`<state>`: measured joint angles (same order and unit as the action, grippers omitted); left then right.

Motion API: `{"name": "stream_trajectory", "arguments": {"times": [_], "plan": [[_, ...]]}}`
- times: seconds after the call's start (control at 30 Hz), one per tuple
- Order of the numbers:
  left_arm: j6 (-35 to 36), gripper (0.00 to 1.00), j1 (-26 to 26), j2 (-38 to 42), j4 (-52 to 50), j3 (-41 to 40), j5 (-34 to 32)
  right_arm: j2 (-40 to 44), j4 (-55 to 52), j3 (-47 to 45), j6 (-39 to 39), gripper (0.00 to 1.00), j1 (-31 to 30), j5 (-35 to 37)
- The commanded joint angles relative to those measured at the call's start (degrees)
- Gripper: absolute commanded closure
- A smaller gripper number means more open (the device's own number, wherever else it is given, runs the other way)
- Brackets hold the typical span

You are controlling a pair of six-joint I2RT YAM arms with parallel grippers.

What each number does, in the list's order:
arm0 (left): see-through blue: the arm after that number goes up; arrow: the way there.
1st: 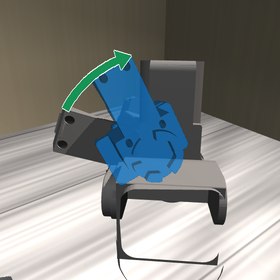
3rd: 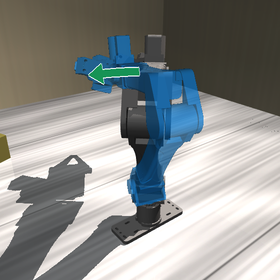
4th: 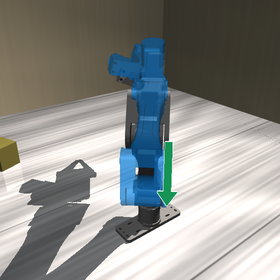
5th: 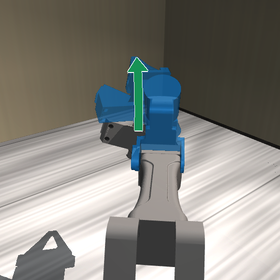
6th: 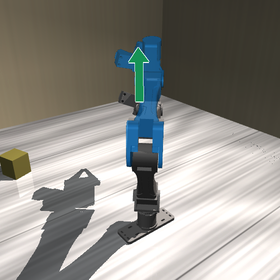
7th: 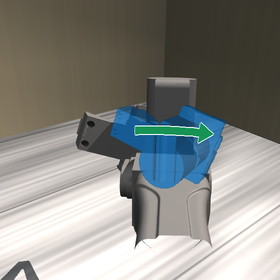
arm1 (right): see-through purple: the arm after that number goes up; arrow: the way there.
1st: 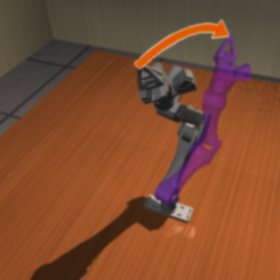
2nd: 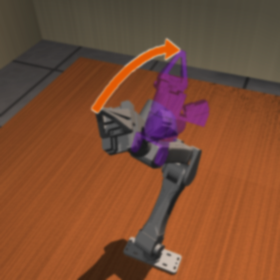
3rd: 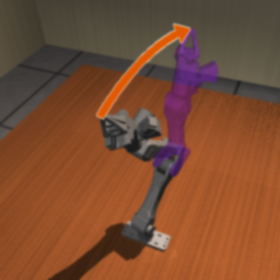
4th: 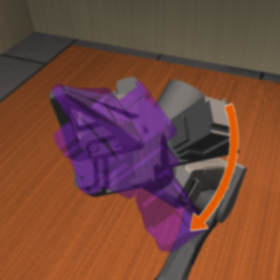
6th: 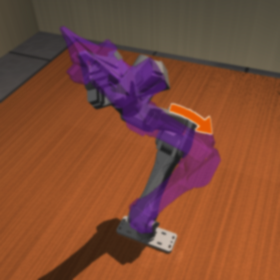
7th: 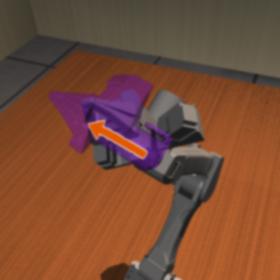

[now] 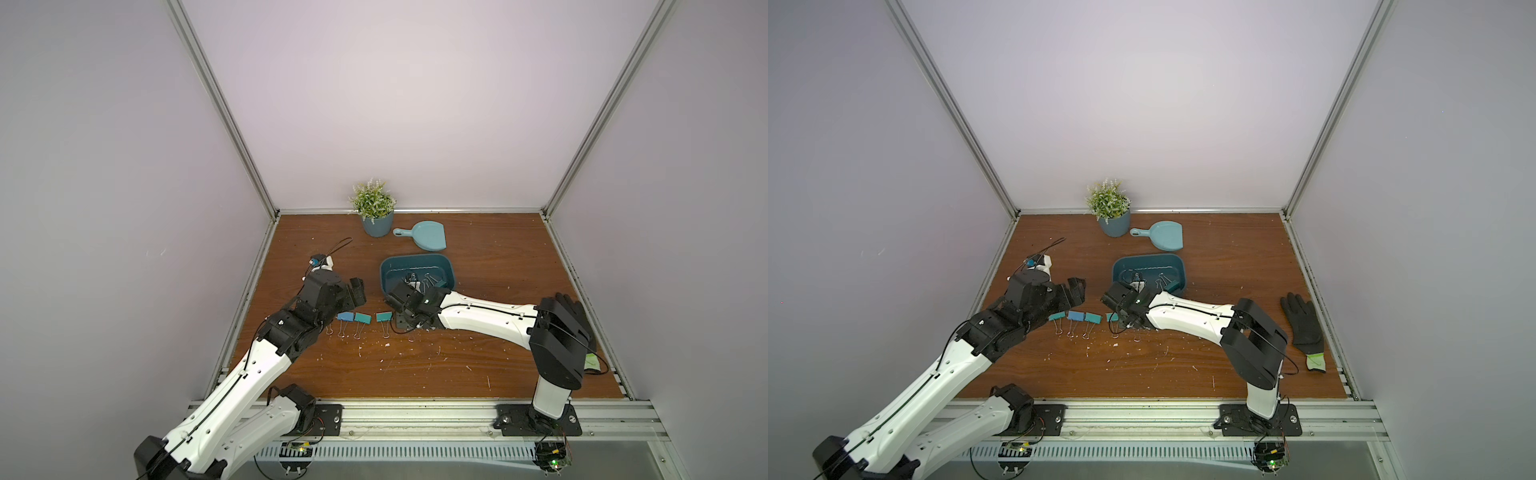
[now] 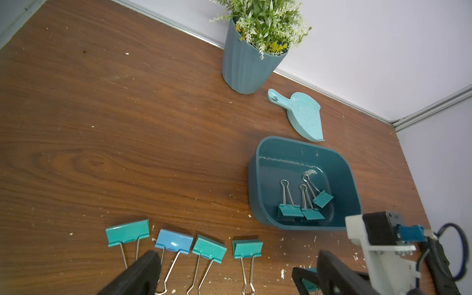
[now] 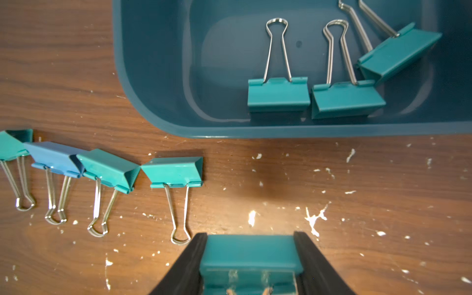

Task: Take out the binder clips from the storage box
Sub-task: Place the binder clip at the center of the board.

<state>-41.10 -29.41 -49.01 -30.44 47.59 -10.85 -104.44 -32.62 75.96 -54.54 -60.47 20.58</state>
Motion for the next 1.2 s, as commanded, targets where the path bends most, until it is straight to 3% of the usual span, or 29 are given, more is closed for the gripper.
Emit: {"name": "stream_trajectory", "arguments": {"times": [0.0, 0.6, 0.9, 1.17], "plan": [[0.1, 0.01, 0.73, 2.37, -3.93, -0.66, -0.83, -1.72, 3.63, -0.51, -2.27, 0.44, -0.09, 0.59], [-1.48, 0.01, 0.71, 7.18, -5.95, -2.24, 1.1, -10.52, 4.15, 3.82, -1.0, 0.41, 1.49, 1.53], [-1.27, 0.01, 0.74, 4.8, -5.78, -1.47, 0.83, -6.91, 2.63, 4.02, -1.27, 0.09, 1.1, 0.69], [-1.62, 0.01, 0.74, -2.4, -2.24, 1.3, 0.55, 5.82, -1.03, 2.03, 0.7, 0.01, 0.88, 5.83]]}}
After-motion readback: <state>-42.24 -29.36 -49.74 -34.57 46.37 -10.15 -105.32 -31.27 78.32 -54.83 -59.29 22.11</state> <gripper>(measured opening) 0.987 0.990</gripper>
